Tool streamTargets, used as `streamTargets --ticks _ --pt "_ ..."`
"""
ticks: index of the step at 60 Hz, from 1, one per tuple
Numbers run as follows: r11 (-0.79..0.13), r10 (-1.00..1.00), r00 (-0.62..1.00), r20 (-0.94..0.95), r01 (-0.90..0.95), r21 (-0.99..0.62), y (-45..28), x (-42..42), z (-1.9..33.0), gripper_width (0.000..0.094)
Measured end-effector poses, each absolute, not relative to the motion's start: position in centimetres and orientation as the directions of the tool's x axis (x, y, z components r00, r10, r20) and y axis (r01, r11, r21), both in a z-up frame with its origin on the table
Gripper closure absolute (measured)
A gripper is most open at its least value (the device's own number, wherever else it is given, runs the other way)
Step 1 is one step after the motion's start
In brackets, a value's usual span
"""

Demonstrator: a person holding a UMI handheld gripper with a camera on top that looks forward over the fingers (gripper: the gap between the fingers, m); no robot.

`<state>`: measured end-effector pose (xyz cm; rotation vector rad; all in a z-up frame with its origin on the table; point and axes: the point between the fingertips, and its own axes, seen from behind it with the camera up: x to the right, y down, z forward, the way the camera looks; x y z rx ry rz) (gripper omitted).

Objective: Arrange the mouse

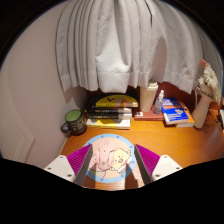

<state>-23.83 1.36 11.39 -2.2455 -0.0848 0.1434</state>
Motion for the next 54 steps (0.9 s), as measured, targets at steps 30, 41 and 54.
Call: streamTargets --ticks 30,41,54 --pt "-0.493 0.033 0.999 -0.028 -0.008 -0.87 -14.2 -6.9 26.0 0.0102" --pt "-0.492 -0.014 1.0 -0.013 -0.018 -0.871 -18.4 -2.3 25.7 0.0103" --pt "-0.482 -0.053 0.998 -0.026 -0.048 -0.875 -21.2 0.2 26.4 0.0103"
